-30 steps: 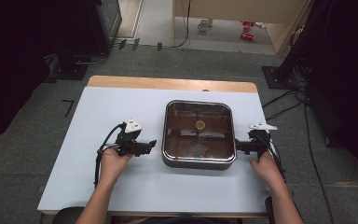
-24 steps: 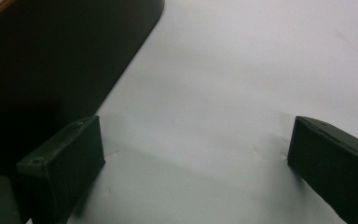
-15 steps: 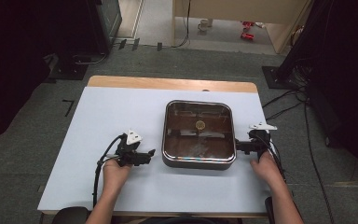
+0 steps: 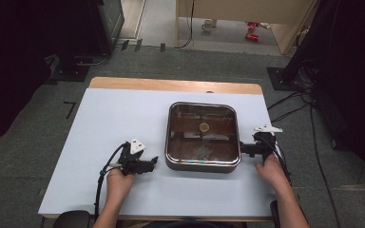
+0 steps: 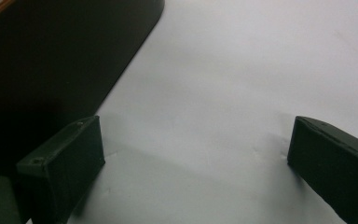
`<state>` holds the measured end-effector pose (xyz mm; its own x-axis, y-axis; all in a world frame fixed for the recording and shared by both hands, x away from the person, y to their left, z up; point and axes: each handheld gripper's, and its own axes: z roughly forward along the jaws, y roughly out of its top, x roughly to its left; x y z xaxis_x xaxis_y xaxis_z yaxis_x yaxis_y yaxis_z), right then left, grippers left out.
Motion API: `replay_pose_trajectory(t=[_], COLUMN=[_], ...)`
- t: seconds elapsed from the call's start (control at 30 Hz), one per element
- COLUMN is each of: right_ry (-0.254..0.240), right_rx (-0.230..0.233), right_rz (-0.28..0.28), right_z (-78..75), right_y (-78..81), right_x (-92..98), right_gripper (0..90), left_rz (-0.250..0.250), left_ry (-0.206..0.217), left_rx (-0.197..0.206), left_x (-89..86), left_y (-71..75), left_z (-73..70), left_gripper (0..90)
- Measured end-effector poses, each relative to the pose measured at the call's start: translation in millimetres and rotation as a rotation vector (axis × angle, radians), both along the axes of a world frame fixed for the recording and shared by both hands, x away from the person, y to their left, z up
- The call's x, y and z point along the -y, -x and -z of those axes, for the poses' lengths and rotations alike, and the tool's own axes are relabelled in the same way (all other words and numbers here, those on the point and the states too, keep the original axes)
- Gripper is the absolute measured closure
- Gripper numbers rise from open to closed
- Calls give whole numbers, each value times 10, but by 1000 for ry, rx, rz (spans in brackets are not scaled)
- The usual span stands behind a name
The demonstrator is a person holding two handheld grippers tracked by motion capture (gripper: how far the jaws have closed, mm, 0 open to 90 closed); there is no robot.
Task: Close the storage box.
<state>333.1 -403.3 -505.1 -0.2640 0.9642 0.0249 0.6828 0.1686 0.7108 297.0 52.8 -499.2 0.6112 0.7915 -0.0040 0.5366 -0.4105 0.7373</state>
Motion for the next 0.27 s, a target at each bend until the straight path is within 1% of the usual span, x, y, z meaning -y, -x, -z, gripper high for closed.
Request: replay_pose_trajectory(t=[0.27], right_ry=[0], right_rx=[0], right_rz=[0], right_z=[0], right_y=[0], right_x=[0], right_gripper=[29], left_rz=[-1], left_ry=[-6], left_rx=[0], left_x=[3], left_y=[2], left_z=[0], left_gripper=[190])
